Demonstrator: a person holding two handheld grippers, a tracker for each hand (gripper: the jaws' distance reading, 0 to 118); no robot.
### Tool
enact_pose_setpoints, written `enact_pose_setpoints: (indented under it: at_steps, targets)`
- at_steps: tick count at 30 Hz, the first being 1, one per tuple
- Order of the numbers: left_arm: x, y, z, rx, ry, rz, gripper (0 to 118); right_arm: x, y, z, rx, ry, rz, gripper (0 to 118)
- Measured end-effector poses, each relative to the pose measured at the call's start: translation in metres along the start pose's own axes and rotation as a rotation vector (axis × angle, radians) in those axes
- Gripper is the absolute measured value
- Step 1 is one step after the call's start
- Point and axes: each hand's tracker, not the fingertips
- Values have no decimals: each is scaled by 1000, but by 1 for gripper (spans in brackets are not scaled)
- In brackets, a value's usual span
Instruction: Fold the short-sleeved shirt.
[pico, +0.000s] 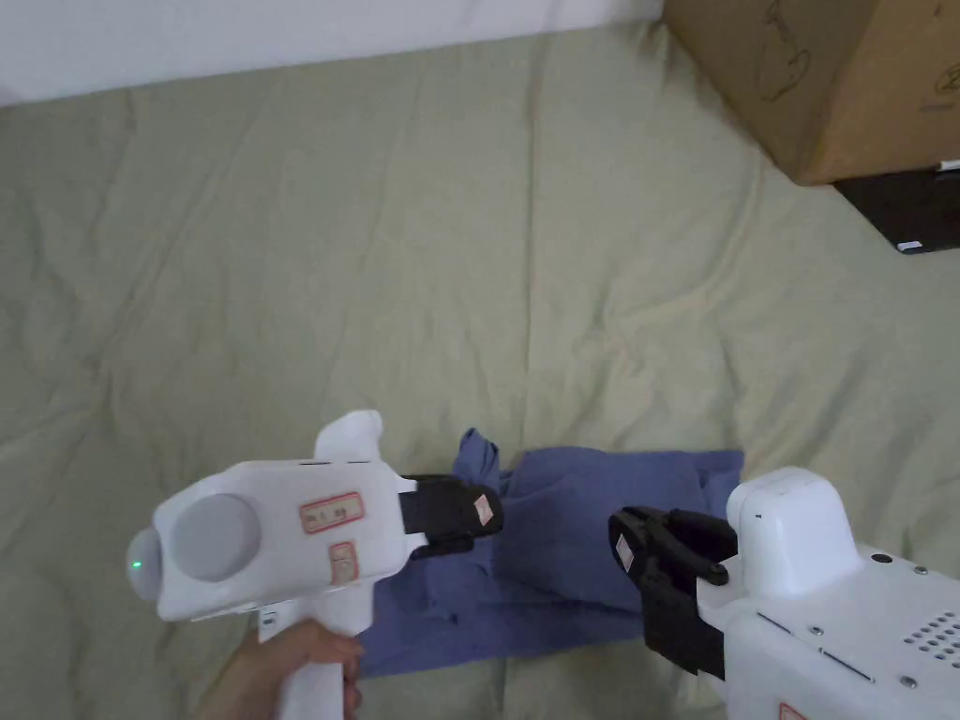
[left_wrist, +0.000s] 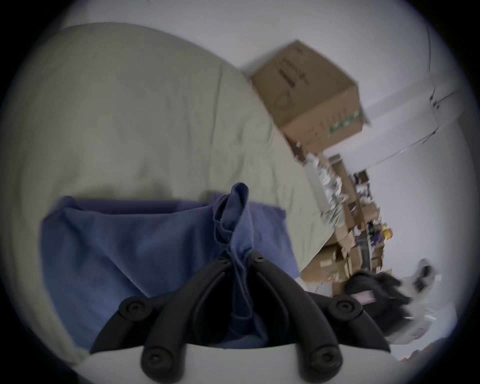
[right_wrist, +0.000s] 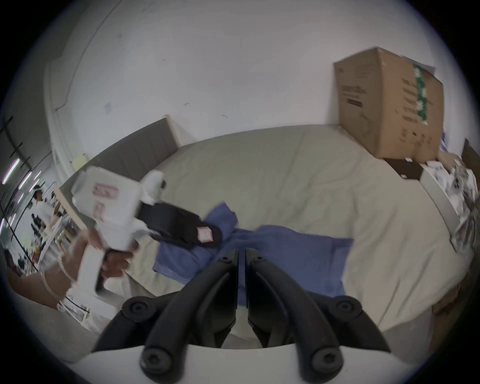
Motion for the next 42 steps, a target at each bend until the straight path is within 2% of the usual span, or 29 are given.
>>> enact_pose_setpoints:
  at_steps: [2, 3, 4, 5, 9, 13, 14, 15, 16, 18, 21, 23, 26, 29, 31, 32, 33, 34, 35, 37, 42]
  targets:
    - [4, -8, -41, -94, 32, -1, 67, 14, -7, 3, -8, -23, -40, 6]
    - [1, -9, -55, -155, 40, 4, 86, 18, -9, 4, -15, -38, -55, 6]
    - [6, -11, -59, -172, 13, 21, 97, 23, -10, 4, -22, -55, -63, 6]
    - [13, -10, -56, -134, -23, 10, 99, 25, -12, 5, -22, -74, -65, 6]
    - [33, 10, -14, -35, -64, -63, 100, 33, -15, 8, -15, -70, -111, 6]
    - [22, 19, 32, 93, -38, -58, 91, 35, -17, -1, -26, -70, -139, 6]
    - [16, 17, 38, 125, 1, -67, 72, 34, -17, -3, -30, -70, -140, 6]
    - [6, 16, 38, 125, 65, -51, 41, 33, -18, -4, -31, -68, -142, 6]
    - [-4, 14, 32, 104, 137, -23, 2, 32, -18, -6, -34, -62, -146, 6]
    - [-27, 5, 16, 3, 184, 43, 3, 29, -17, -9, -38, -48, -150, 6]
    - [-34, -17, -17, -119, 85, 86, 3, 26, -16, -11, -44, -48, -141, 6]
    - [-18, -30, -40, -194, 36, 24, 3, 25, -15, -13, -54, -50, -140, 6]
    - [4, -35, -58, -219, 46, -61, 3, 22, -14, -14, -77, -71, -125, 6]
    - [10, -32, -53, -223, 14, -61, 3, 18, -12, -11, -94, -84, -110, 6]
    - [3, -30, -35, -180, -68, -31, 3, 15, -11, -9, -101, -89, -99, 6]
    - [-5, -27, -23, -158, -94, 6, 7, 13, -10, -9, -107, -92, -95, 6]
    - [-15, -25, -9, -127, -110, 50, 24, 12, -9, -10, -110, -94, -93, 6]
    - [-28, -24, 6, -95, -122, 90, 56, 10, -8, -11, -113, -90, -94, 6]
    - [-45, -24, 25, -68, -125, 122, 70, 8, -6, -13, -116, -83, -99, 6]
    - [-76, -26, 59, 6, -128, 129, 80, 4, -5, -18, -118, -70, -110, 6]
    - [-155, -32, 115, 96, -67, 288, 82, -11, 0, -37, -129, -39, -127, 6]
